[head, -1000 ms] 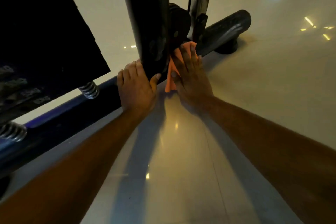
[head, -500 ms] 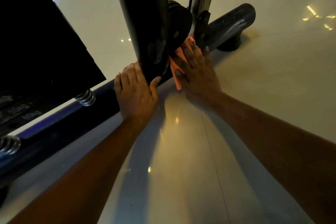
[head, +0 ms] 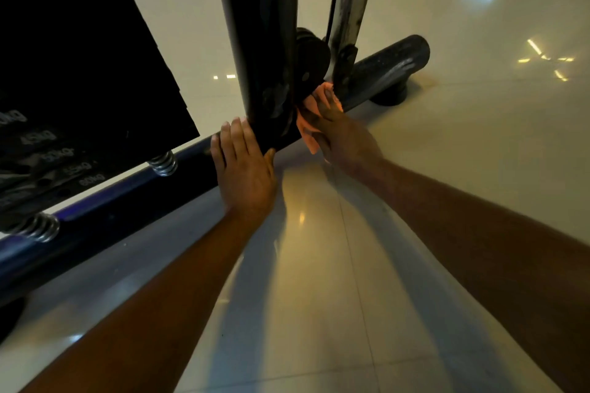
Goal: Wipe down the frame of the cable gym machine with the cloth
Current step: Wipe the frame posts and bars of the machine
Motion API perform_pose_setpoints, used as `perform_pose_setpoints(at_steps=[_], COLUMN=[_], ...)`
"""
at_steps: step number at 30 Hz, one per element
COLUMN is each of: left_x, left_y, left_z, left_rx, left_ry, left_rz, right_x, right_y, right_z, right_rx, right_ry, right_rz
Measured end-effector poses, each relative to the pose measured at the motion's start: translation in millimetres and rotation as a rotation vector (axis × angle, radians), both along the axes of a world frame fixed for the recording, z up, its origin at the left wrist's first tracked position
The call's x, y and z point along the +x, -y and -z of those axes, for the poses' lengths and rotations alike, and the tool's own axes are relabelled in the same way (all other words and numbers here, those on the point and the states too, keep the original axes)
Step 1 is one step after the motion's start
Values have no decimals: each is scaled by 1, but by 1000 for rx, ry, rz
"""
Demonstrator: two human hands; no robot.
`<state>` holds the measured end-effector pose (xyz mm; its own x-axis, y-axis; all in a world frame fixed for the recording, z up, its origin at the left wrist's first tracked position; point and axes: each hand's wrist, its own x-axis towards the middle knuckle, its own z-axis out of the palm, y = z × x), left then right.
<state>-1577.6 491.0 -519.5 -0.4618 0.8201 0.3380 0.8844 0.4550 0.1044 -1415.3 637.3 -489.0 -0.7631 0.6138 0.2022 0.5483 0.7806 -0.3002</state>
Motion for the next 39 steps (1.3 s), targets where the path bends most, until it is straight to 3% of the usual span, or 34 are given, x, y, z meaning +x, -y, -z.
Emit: perform_pose_setpoints(at_steps=[7,10,16,23,30,35,37,39], left_x=[15,28,64,71,72,66,67,71], left_y=[35,36,7,-49,-96,-119,-128,-136], left_z=[-25,-53,-99,-56,-30,-19,-20,-26], left_rx=[-126,-111,-128,-116,75,72,79,102], left_ry=[127,245,395,393,490,438,428,472], left_rz=[187,307,305,306,282,300,287,264], right_x=[48,75,101,98,41,22,35,51], right_y=[15,19,5,-44,-56,-55,-70,-98], right_z=[-16,-32,-73,-33,21,51,54,53], right_rx=[-89,-136,-202,-199,-204,108,287,311], right_ry=[79,14,-94,-93,-243,-225,-142,-41], right_rz=[-32,0,60,99,251,274,217,226])
